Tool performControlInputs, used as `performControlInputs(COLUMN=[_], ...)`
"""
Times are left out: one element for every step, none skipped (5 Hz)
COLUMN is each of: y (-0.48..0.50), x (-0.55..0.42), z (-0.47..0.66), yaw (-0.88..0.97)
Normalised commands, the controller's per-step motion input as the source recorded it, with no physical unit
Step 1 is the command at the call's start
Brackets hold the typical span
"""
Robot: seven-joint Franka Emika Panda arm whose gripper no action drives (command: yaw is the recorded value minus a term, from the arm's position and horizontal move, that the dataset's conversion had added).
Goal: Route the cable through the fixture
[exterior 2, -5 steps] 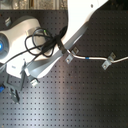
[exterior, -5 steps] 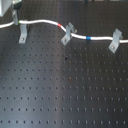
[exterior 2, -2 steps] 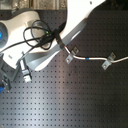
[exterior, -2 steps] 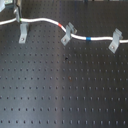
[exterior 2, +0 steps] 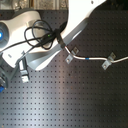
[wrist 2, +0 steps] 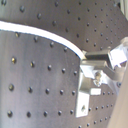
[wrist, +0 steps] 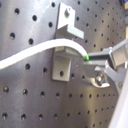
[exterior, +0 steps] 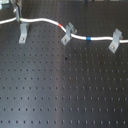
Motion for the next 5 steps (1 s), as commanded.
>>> performControlInputs(y=[0.364,0.171,-0.116,-0.138,0.067], x=[0.015,0.168,-0.143,-0.219,-0.169], z=[0.00,0.03,0.36,0.32,0.43], yaw=[0.38,0.06,0.06,0.09,0.09])
